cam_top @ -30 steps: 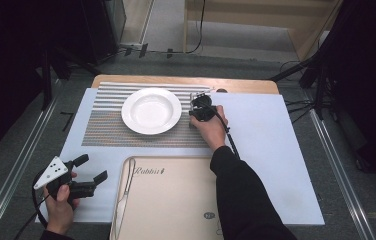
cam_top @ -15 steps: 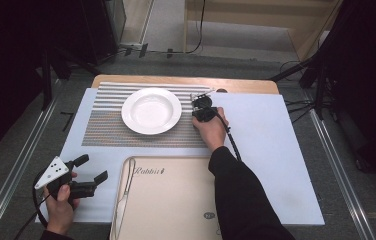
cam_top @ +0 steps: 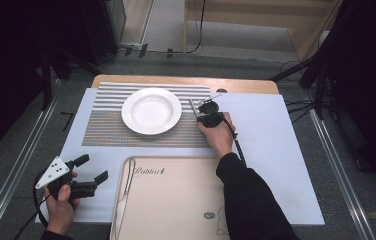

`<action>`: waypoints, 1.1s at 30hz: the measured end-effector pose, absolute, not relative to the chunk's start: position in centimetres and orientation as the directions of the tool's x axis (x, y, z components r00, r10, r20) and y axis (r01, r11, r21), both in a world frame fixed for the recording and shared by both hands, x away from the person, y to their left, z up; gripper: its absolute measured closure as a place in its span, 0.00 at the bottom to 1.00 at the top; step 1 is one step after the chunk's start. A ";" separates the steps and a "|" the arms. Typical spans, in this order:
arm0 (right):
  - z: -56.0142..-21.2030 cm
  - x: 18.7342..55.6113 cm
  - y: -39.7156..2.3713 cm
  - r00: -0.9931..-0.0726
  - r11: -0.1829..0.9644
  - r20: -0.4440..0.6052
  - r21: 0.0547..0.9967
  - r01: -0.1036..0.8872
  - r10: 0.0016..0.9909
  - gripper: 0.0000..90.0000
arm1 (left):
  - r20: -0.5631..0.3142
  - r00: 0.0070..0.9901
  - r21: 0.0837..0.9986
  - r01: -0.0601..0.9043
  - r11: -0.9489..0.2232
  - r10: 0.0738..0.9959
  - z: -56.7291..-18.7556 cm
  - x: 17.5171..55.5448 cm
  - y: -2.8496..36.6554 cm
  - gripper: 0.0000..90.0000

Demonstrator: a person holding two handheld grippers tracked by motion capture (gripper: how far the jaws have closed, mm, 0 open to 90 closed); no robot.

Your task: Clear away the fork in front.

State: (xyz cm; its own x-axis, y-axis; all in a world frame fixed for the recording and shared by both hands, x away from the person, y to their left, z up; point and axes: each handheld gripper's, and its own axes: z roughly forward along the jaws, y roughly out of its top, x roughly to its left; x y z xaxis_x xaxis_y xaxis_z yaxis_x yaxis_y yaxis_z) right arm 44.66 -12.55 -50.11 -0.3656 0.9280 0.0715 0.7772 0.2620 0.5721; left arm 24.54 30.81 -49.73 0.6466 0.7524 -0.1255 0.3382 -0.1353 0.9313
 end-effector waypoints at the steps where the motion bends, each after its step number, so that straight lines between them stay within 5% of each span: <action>1: -50.1 44.7 -12.6 -0.371 0.271 0.067 0.567 0.778 0.926 0.92 | -0.125 0.646 0.931 0.338 -0.135 0.753 -49.7 24.5 30.8 0.05; 5: -50.0 45.2 -12.4 -0.379 0.287 0.049 0.568 0.772 0.924 0.85 | -0.126 0.646 0.932 0.338 -0.133 0.753 -49.7 24.5 30.8 0.05; 33: -49.9 47.0 -11.0 -0.343 0.278 0.020 0.540 0.794 0.939 0.89 | -0.131 0.651 0.931 0.340 -0.133 0.748 -49.8 24.7 30.8 0.05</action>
State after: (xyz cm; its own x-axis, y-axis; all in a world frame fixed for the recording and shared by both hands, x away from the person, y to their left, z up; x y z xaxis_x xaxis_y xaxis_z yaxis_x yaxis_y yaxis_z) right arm 46.98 -10.95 -49.95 -0.3426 0.9393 0.0196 0.7942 0.2784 0.5401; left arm 24.66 30.77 -49.77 0.6508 0.7479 -0.1307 0.3401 -0.1333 0.9309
